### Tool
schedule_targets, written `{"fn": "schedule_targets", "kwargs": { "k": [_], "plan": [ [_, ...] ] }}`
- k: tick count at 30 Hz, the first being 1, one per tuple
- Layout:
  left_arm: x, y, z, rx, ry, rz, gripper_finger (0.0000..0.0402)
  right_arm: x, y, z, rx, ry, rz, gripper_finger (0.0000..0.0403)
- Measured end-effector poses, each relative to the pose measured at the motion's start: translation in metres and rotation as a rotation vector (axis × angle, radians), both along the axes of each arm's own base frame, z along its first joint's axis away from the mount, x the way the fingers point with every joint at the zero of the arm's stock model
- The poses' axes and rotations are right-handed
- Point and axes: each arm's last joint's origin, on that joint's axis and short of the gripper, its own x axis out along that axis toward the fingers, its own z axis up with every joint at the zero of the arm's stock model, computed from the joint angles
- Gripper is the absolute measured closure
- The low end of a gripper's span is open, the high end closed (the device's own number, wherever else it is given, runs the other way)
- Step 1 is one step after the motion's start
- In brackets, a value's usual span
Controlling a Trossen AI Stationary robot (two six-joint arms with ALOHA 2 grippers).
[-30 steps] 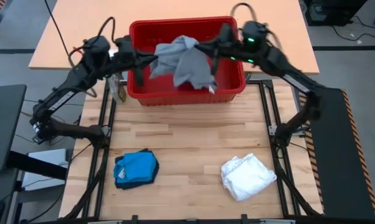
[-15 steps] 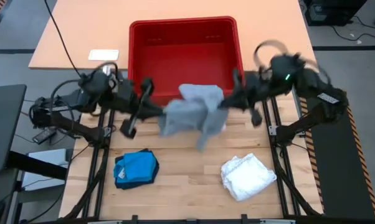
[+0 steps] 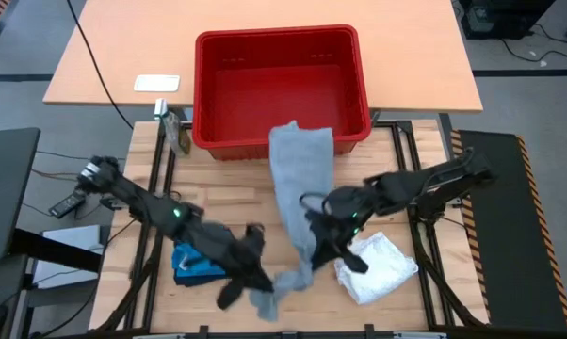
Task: Fold laundry
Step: Fold the gray shirt
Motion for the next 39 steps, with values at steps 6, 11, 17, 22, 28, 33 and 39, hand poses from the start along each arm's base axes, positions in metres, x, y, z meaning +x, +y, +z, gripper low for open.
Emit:
{"fn": "schedule_targets", "kwargs": {
  "k": [6,11,17,22,28,33,39],
  "plan": [
    [0.014,-0.017,-0.026,-0.118,0.177,0.015,0.0394,0.018,0.02,-0.034,0.063,0.04,0.075,0.0393],
    [0.015,-0.021,-0.033,-0.105,0.206,0.017,0.0376,0.029,0.027,-0.064,0.063,0.174,-0.014,0.037],
    [0.008,-0.027,-0.044,-0.041,0.299,0.005,0.0344,0.032,0.028,-0.069,0.108,0.229,-0.06,0.03],
    [-0.009,-0.05,-0.044,-0.061,0.334,-0.05,0.0315,0.034,0.029,-0.059,0.2,0.225,-0.095,0.024],
    [-0.033,-0.069,-0.054,0.078,0.359,0.059,0.0279,0.034,0.021,-0.063,0.21,0.33,-0.367,0.0194],
    [-0.026,-0.043,-0.07,0.192,0.434,0.32,0.0253,0.025,0.007,-0.081,0.089,0.5,-0.719,0.019],
    [-0.006,0.006,-0.127,0.262,0.552,0.45,0.0237,0.003,-0.003,-0.098,-0.168,0.655,-0.883,0.019]
  ]
}}
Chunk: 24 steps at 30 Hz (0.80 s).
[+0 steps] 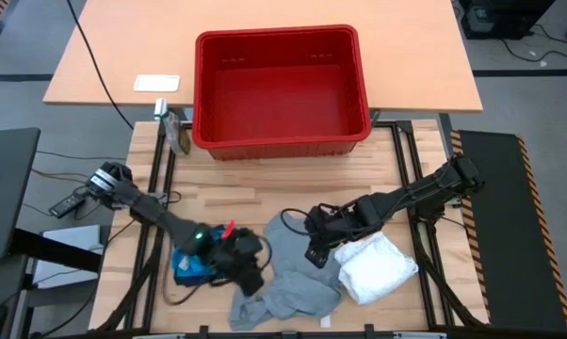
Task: Fold laundry
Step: Fold the gray shirt
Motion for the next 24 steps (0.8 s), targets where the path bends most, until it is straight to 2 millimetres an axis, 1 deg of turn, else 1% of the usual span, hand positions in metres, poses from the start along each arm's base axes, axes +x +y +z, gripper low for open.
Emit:
{"fn": "schedule_targets", "kwargs": {
  "k": [3,5,6,9,12,14,17,20,24],
  "plan": [
    [0.006,0.033,-0.034,0.035,0.047,0.066,0.0235,-0.004,-0.009,-0.013,-0.062,0.064,-0.011,0.019],
    [0.012,0.055,-0.052,0.005,0.011,0.13,0.0234,-0.005,-0.02,-0.027,-0.087,0.097,-0.022,0.019],
    [0.015,0.066,-0.061,-0.02,-0.019,0.155,0.0234,-0.007,-0.027,-0.039,-0.09,0.12,-0.039,0.019],
    [0.017,0.089,-0.081,-0.119,-0.11,0.184,0.0234,-0.011,-0.045,-0.073,-0.051,0.152,-0.065,0.019],
    [0.016,0.105,-0.093,-0.184,-0.169,0.194,0.0234,-0.016,-0.056,-0.095,-0.04,0.152,-0.085,0.019],
    [0.014,0.112,-0.098,-0.187,-0.154,0.207,0.0234,-0.018,-0.06,-0.104,-0.04,0.142,-0.095,0.019],
    [0.013,0.117,-0.104,-0.15,-0.141,0.185,0.0234,-0.015,-0.063,-0.11,-0.062,0.079,-0.07,0.019],
    [0.013,0.115,-0.114,-0.105,-0.115,0.137,0.0234,-0.013,-0.067,-0.115,-0.073,0.021,-0.058,0.0189],
    [0.019,0.109,-0.127,-0.106,-0.122,0.116,0.0234,-0.012,-0.075,-0.121,-0.063,-0.037,-0.081,0.0182]
  ]
}}
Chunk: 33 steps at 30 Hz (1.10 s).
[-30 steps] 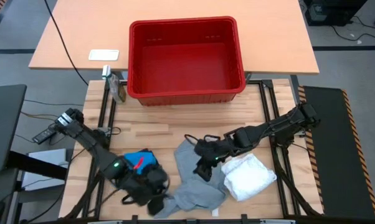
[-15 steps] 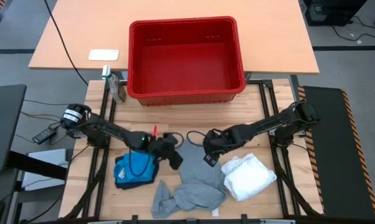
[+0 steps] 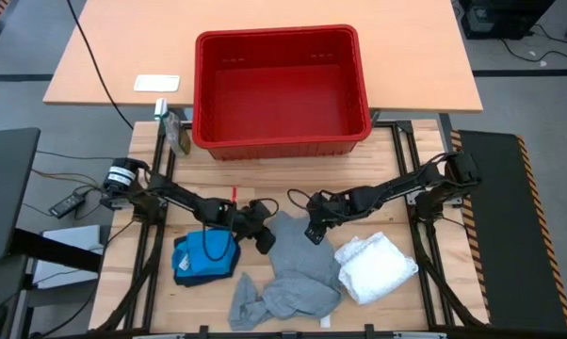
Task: Fold laundry
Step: Fold the gray shirt
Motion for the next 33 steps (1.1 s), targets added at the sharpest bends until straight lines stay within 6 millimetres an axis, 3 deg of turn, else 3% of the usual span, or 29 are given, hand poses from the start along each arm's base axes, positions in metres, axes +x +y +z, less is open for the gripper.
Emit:
{"fn": "schedule_targets", "kwargs": {
  "k": [4,11,17,24,33],
  "plan": [
    [0.009,-0.002,-0.011,-0.034,-0.038,0.027,0.0234,-0.002,-0.006,-0.01,-0.01,-0.058,0.032,0.0171],
    [0.021,-0.006,-0.036,0.019,-0.095,-0.025,0.0241,-0.016,-0.009,-0.035,-0.068,-0.164,0.311,0.0161],
    [0.023,-0.006,-0.042,0.033,-0.062,-0.02,0.0297,-0.035,-0.013,-0.053,-0.118,-0.149,0.43,0.0177],
    [0.024,-0.002,-0.042,0.037,-0.063,-0.041,0.0391,-0.036,-0.01,-0.055,-0.084,-0.313,0.577,0.0237],
    [0.026,0.006,-0.042,0.128,-0.103,-0.217,0.0399,-0.036,-0.013,-0.055,-0.043,-0.316,0.573,0.035]
  ]
}}
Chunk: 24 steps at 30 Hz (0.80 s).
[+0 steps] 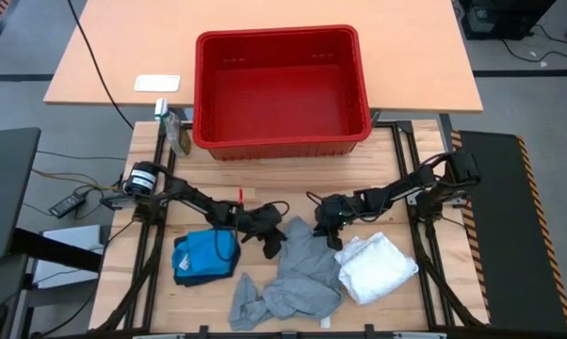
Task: Fold laundry
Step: Fold the gray shirt
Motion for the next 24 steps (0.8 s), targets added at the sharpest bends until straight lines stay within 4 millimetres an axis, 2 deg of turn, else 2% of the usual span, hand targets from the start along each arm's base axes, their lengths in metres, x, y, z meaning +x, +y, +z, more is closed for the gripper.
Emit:
{"fn": "schedule_targets", "kwargs": {
  "k": [3,7,10,13,17,21,24],
  "plan": [
    [0.003,-0.001,0.003,0.062,-0.078,-0.148,0.04,0.001,-0.003,0.0,0.054,0.014,-0.053,0.039],
    [0.003,0.005,0.011,0.055,-0.095,-0.192,0.04,0.002,-0.004,0.006,0.141,0.014,-0.107,0.0394],
    [-0.001,0.008,0.028,0.098,-0.11,-0.235,0.0401,0.006,-0.003,0.024,0.17,-0.044,-0.118,0.0397],
    [-0.006,0.009,0.069,0.18,-0.242,-0.284,0.0401,0.01,0.0,0.054,0.174,-0.136,-0.104,0.0398],
    [-0.024,0.011,0.127,0.264,-0.401,-0.321,0.0401,0.012,0.002,0.108,0.084,-0.236,-0.075,0.0399],
    [-0.043,0.013,0.194,0.364,-0.445,-0.359,0.0401,0.01,0.001,0.17,-0.08,-0.297,-0.046,0.04],
    [-0.053,0.012,0.247,0.527,-0.432,-0.407,0.0401,0.006,-0.003,0.223,-0.237,-0.355,-0.034,0.04]
  ]
}}
